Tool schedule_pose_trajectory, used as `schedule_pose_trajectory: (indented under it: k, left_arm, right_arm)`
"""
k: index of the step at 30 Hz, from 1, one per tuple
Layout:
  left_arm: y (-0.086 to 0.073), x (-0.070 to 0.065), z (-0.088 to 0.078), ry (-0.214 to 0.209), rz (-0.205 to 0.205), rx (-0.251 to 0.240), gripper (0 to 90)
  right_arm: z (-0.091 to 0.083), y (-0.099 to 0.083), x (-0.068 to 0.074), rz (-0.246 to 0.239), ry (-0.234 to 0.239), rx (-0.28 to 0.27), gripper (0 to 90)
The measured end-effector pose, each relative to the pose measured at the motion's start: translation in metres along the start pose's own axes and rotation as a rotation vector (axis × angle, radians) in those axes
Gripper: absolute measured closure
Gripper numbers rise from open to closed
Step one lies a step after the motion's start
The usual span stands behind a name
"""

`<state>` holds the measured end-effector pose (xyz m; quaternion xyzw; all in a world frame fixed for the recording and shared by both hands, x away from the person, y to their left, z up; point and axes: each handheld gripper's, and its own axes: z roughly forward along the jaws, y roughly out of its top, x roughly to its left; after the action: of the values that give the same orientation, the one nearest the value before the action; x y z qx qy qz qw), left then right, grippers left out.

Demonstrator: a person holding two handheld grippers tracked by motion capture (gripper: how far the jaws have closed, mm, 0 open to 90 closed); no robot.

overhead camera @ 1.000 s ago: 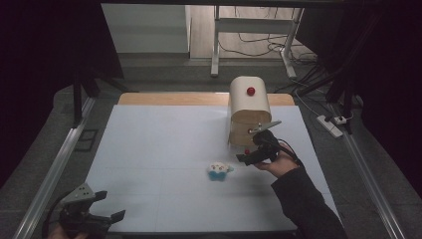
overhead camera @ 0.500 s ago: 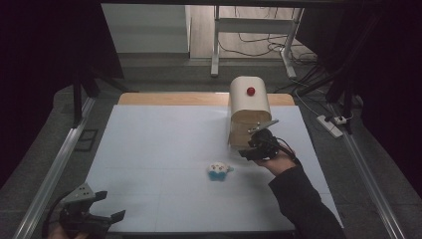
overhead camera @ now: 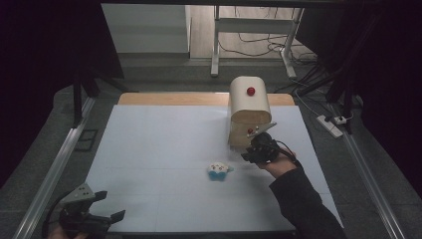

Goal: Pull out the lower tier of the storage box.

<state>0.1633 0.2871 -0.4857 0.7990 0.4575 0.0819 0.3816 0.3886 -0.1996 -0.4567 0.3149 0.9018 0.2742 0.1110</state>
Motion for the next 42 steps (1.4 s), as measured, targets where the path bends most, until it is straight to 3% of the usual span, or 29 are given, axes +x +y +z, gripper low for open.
schedule_pose_trajectory:
  k: [42]
  left_arm:
    - [0.0,0.0,0.0,-0.001,0.003,0.002,3.3]
  right_arm:
    - [0.0,-0.024,0.019,-0.018,0.02,0.055,65.0]
